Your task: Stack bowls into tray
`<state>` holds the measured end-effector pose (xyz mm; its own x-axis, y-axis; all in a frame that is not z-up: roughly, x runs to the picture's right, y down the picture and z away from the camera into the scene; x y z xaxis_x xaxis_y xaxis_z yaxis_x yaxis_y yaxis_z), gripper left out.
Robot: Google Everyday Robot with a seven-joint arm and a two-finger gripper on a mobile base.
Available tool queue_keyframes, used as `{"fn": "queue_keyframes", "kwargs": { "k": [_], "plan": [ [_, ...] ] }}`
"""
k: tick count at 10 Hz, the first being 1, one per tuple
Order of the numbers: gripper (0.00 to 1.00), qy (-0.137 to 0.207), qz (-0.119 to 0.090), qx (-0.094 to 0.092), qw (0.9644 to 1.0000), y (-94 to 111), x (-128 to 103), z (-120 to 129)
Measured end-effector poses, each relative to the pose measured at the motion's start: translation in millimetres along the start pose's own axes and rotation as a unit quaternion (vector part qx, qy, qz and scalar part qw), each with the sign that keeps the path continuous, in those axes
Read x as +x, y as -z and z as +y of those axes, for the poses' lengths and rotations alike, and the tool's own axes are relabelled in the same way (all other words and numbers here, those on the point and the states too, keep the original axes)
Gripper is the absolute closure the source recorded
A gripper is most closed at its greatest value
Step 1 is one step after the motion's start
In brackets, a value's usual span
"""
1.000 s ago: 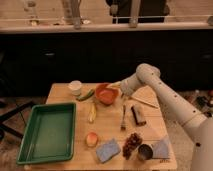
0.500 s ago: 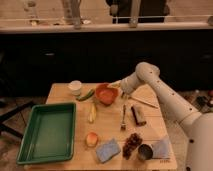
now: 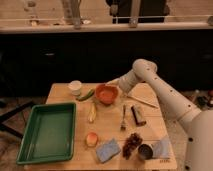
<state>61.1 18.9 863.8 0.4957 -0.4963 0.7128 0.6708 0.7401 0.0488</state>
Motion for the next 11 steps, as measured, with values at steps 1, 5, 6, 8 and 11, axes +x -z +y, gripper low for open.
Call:
{"fn": "queue_keyframes", "kwargs": {
  "k": [1, 5, 6, 8, 11],
  "plan": [
    [0.20, 0.007, 0.002, -0.007, 0.9999, -3, 2, -5],
    [0.20, 0.010, 0.006, -0.025, 0.9996, -17, 16, -1],
    [0.20, 0.008, 0.006, -0.028, 0.9996, -20, 19, 4],
    [0.20, 0.003, 0.006, -0.030, 0.9995, -23, 23, 12],
    [0.20, -0.010, 0.008, -0.031, 0.9994, -21, 26, 27]
  ]
}}
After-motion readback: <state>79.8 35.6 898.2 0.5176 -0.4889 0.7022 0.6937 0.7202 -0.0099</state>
